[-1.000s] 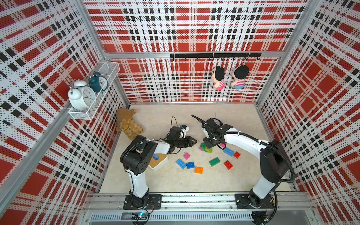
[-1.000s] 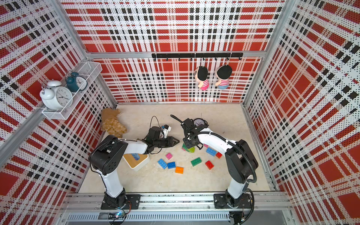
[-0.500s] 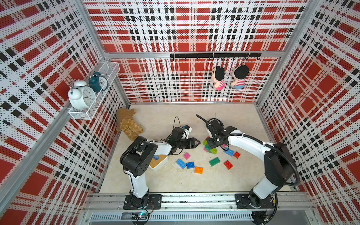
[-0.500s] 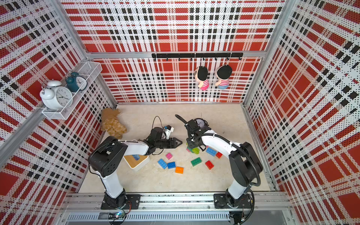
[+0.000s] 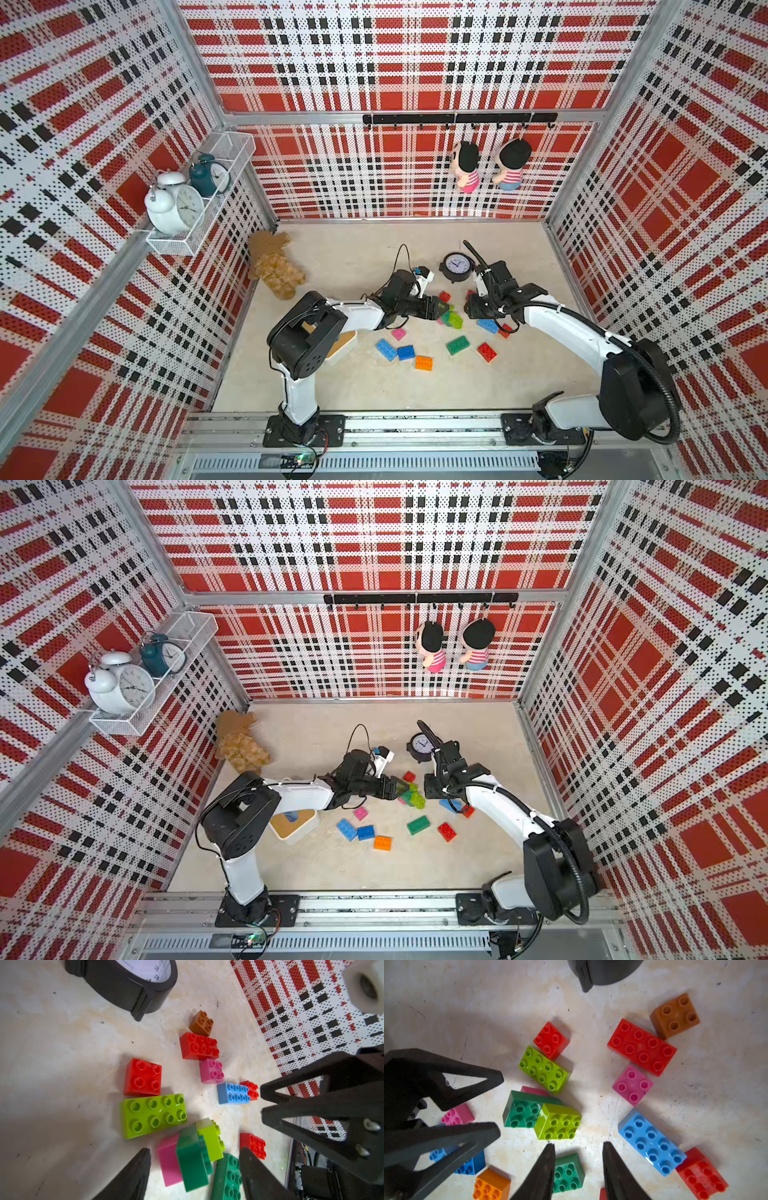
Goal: Assemble a heart with building blocks
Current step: Adjust the building block at the center of the board.
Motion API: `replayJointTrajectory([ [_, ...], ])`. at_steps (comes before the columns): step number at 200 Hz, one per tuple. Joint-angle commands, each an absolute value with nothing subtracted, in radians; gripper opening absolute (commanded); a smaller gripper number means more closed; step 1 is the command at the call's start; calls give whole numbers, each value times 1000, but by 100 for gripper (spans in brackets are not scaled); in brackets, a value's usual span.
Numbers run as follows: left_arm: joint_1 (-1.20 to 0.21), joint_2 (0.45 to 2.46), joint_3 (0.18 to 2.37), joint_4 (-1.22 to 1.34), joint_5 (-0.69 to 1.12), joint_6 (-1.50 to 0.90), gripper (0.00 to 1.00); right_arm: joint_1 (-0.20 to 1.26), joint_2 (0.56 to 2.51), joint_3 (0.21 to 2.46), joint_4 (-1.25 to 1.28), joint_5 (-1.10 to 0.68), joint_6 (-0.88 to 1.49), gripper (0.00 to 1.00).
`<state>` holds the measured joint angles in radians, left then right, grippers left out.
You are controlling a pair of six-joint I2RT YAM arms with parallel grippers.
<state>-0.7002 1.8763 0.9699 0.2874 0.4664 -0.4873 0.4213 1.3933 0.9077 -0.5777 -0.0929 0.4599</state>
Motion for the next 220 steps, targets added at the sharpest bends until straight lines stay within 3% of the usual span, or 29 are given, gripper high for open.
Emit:
replayJointTrajectory([
  [1, -707, 1908, 990, 240, 443, -460, 69, 418, 1410, 899, -538, -163, 479, 41],
  [153, -642, 1918, 957, 301, 498, -506, 40, 420, 1485, 921, -524, -200, 474, 39],
  [220, -585, 1918, 912, 384, 568, -554, 41, 420, 1497, 926, -516, -218, 477, 39],
])
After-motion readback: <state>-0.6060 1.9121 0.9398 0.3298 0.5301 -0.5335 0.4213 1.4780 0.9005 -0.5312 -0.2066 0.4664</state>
